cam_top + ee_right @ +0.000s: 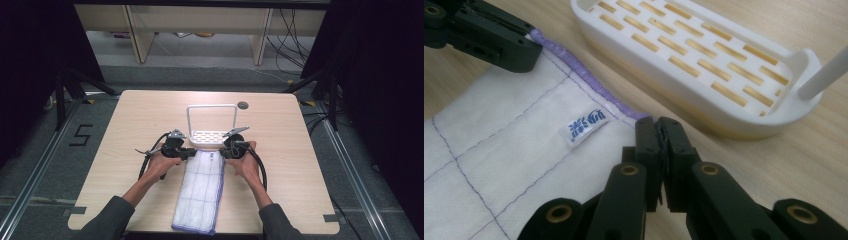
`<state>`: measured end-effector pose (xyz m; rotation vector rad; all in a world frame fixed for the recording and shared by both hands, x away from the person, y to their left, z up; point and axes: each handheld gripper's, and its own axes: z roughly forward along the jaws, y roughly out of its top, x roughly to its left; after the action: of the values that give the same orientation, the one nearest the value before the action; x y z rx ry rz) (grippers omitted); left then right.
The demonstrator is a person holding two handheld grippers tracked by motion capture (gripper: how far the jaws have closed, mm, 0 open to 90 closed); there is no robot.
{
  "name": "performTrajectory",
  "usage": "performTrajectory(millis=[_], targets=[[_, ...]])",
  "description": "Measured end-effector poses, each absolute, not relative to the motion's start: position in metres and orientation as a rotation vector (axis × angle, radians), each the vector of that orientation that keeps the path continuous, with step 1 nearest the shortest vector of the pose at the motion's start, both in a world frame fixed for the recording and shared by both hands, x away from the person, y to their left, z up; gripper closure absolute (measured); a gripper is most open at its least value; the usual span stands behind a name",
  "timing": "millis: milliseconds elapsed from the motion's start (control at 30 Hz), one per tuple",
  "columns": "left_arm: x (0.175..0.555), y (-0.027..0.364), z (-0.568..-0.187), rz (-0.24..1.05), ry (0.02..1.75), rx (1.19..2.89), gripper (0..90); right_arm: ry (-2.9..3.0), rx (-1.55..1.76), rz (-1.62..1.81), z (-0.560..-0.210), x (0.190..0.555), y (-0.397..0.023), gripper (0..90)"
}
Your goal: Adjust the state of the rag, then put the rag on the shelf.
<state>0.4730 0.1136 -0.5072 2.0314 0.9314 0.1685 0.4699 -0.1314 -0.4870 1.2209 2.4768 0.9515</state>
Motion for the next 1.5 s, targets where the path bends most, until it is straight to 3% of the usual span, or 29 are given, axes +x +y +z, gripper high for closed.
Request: performTrajectory(millis=[400,800,1500], targets=[[0.473,0.117,-0.499,0.157,0.936,2.02,86.1,2.455,1.19,0.994,-0.485,0.469,-0.133,88.0],[0.464,0.121,-0.472,0.189,0.881,1.991,86.1,2.416,1.14,1.073,-0.458,0.46,-0.133,88.1],[0.398,0.14,-0.37,0.25,0.633,1.875,86.3,2.321,0.869,1.264,-0.351,0.382,-0.14,88.1]])
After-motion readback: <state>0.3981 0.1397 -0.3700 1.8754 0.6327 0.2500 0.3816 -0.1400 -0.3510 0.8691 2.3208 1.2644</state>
